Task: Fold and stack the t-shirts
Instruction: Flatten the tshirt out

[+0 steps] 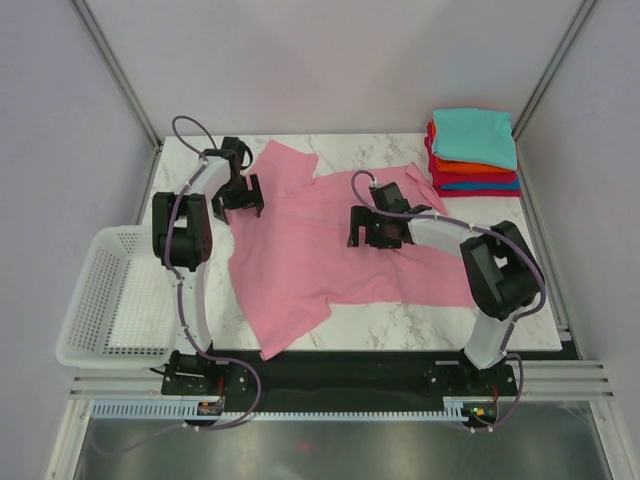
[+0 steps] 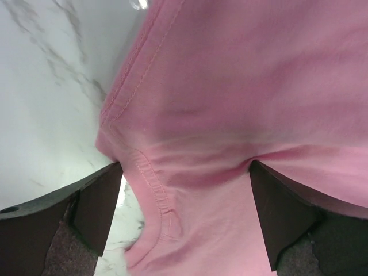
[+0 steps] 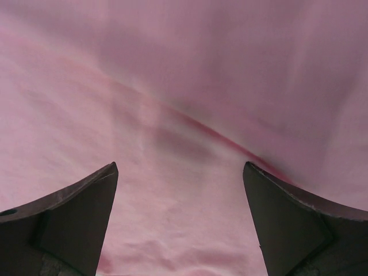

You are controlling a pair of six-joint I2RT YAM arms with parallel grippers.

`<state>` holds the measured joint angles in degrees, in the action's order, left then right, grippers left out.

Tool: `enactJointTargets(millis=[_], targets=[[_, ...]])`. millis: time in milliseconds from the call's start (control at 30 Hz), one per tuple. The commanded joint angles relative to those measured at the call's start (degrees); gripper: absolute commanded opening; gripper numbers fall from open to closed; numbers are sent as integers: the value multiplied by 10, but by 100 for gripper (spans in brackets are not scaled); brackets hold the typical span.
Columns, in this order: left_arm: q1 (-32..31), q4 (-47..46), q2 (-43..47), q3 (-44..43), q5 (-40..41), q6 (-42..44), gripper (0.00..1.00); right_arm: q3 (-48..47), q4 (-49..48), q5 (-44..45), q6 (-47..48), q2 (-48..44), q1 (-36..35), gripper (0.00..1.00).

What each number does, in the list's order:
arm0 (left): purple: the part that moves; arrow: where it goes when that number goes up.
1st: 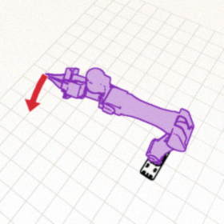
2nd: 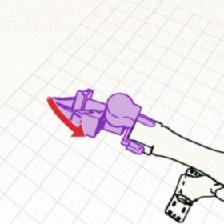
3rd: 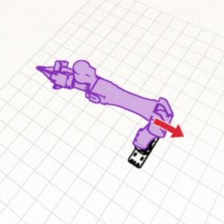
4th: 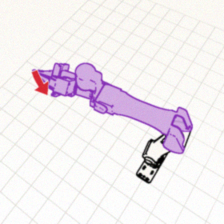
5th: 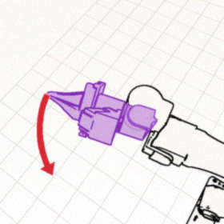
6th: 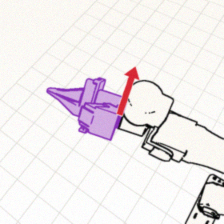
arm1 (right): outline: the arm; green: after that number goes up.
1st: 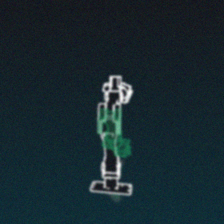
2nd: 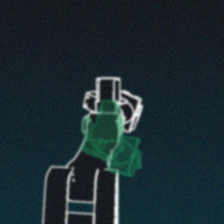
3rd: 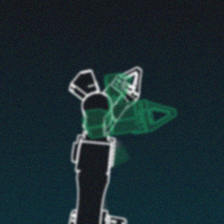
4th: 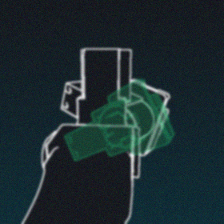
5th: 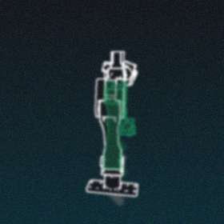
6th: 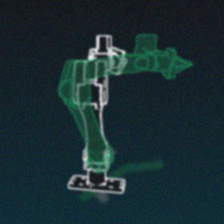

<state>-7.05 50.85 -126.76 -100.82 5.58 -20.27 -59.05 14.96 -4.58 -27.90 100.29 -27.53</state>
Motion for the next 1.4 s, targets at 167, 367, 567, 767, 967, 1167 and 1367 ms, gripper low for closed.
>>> enactJointTargets(millis=[167, 367, 567, 767, 967, 1167, 1367], targets=[[18, 115, -159, -277, 38, 46, 99, -227, 57, -34, 12, 185, 1, 98], [13, 146, -108, -348, 33, 38, 100, -277, 105, -45, 20, 159, 0, 98], [-17, 94, 161, -137, 66, 7, 100, -245, 126, -20, 27, 55, 1, 98], [-40, -5, 478, 280, -45, -96, 100, -198, 165, 27, 39, -22, 2, 98], [-151, -14, 689, 512, -18, -217, 96, -5, 101, 38, -32, -187, -8, 98], [-244, -2, 745, 624, -24, -326, 92, 173, 69, 76, -130, -358, -63, 98], [-287, -5, 755, 650, 20, -373, 92, 312, 104, 194, -236, -506, -73, 98]])
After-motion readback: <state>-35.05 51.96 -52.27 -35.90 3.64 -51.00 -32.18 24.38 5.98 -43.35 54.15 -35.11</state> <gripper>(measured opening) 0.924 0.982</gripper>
